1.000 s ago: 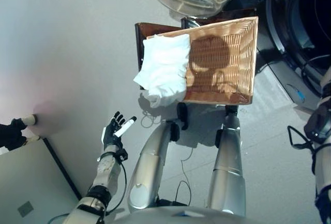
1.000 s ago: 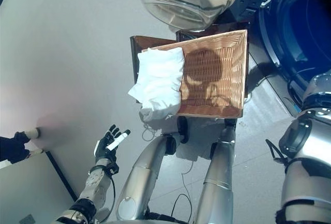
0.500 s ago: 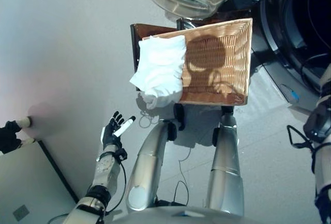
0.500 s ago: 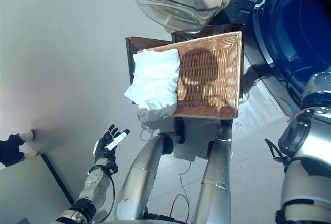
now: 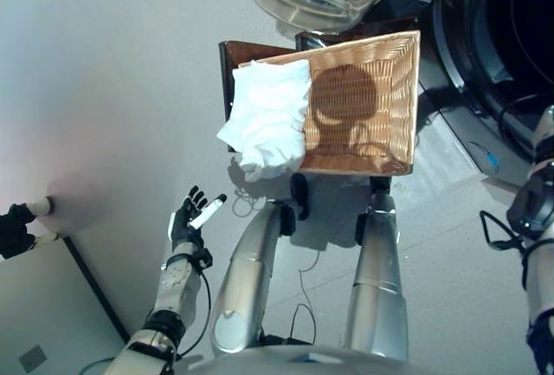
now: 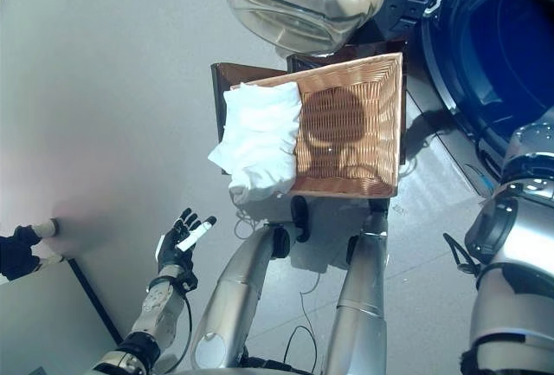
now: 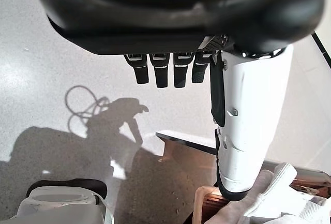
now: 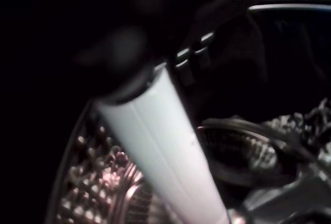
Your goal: Pick up the clothes and place them into the washing machine
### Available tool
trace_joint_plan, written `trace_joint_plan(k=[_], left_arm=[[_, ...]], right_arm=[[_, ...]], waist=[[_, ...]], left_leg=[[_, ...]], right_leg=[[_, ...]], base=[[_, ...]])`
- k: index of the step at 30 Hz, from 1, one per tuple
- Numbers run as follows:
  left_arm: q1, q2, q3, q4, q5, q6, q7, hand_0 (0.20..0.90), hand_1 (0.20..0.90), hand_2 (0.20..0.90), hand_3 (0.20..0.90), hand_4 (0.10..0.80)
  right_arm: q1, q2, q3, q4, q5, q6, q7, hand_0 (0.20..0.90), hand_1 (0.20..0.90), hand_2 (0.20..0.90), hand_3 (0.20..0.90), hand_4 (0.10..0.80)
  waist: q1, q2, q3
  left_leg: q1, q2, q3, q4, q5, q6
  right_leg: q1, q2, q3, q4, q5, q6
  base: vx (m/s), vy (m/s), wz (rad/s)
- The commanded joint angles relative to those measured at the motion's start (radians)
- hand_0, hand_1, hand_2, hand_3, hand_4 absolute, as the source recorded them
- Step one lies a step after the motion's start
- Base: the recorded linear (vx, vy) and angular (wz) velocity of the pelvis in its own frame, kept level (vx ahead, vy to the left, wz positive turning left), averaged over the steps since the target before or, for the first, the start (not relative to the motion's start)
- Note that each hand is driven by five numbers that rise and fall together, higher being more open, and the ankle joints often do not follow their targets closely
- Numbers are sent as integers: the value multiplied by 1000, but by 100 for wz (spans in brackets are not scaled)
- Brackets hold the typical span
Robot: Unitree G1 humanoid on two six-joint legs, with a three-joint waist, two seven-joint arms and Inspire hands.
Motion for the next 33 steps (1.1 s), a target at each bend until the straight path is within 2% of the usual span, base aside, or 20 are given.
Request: trace_joint_plan(k=[1,4,7,8,10,20,33], left_arm=[[75,82,63,42,7,-51,36,900,900,900,900,800],[78,82,63,22,19,-59,40,900,900,900,900,800],[77,84,66,19,21,-60,45,900,900,900,900,800],[75,88,68,13,29,-68,54,900,900,900,900,800],[71,88,74,18,31,-72,60,900,900,900,900,800],[63,86,80,45,39,-79,78,900,900,900,900,800],[51,84,97,96,49,-85,101,900,900,900,900,800]], right_arm=[[103,-85,124,-41,-195,-58,-47,900,900,900,900,800],[129,-66,174,-32,-380,-5,-133,900,900,900,900,800],[133,-58,184,-36,-432,14,-174,900,900,900,900,800],[128,-48,211,-15,-518,40,-228,900,900,900,900,800],[128,-37,221,-12,-564,56,-256,900,900,900,900,800],[139,33,222,-23,-609,64,-315,900,900,900,900,800],[244,179,183,-122,-679,41,-369,900,900,900,900,800]], waist=[[42,-1,-145],[45,-6,-140],[45,-8,-138],[51,-9,-140],[53,-11,-141],[59,-21,-146],[63,-33,-151]], left_leg=[[39,18,-18,-239,147,-89],[48,17,-15,-239,146,-86],[51,16,-15,-238,145,-85],[56,14,-14,-237,142,-84],[59,12,-13,-234,141,-83],[76,9,-4,-217,125,-78],[94,12,18,-181,97,-70]], right_leg=[[45,82,-52,149,-178,-142],[60,79,-51,137,-173,-139],[64,79,-51,135,-170,-139],[72,79,-49,128,-168,-137],[76,78,-47,125,-165,-135],[100,74,-39,110,-157,-128],[117,76,-16,106,-153,-123]], base=[[0,0,0],[0,0,0],[-2,12,0],[-3,32,0],[-5,44,-1],[-3,33,-1],[0,34,-4]])
